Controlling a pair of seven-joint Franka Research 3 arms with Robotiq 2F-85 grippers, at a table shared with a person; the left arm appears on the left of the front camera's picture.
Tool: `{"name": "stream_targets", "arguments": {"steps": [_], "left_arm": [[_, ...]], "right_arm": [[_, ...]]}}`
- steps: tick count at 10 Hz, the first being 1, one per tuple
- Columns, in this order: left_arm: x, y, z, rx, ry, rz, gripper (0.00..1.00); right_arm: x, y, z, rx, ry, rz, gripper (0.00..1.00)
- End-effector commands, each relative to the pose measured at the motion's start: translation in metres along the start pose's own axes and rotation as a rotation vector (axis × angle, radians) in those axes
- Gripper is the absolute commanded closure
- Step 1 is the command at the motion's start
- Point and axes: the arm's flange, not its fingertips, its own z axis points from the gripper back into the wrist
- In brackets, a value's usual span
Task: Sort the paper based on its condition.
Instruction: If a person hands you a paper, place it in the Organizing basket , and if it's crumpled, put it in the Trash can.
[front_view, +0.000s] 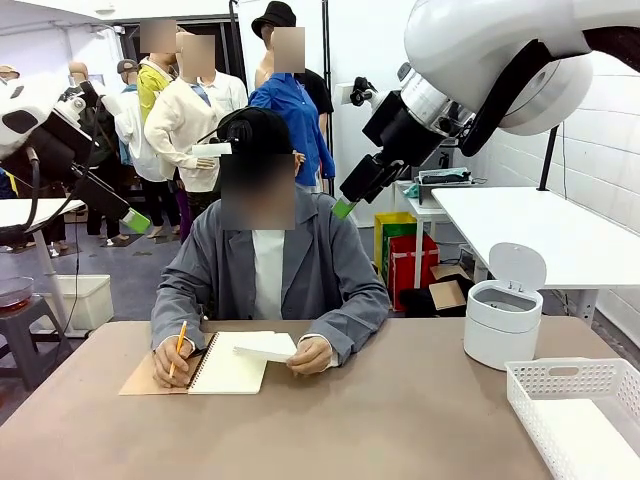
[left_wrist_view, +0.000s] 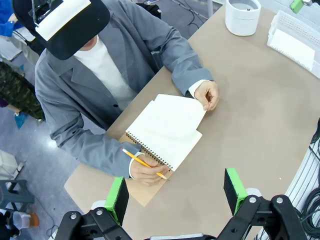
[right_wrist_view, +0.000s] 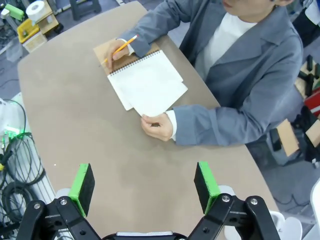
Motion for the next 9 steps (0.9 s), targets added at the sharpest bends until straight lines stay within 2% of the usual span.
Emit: {"name": "stream_targets", "arguments": {"steps": [1, 9], "left_arm": [[-0.0003, -0.0004, 0.0006, -0.010, 0.002, 0.006, 0.00], [-0.0003, -0.0004, 0.0006, -0.010, 0.002, 0.006, 0.00]], "right_arm": [[-0.0009, 0.0002, -0.0009, 0.003, 0.006, -0.003, 0.00], [-0.0009, 0.0002, -0.0009, 0.003, 0.006, -0.003, 0.00]]}}
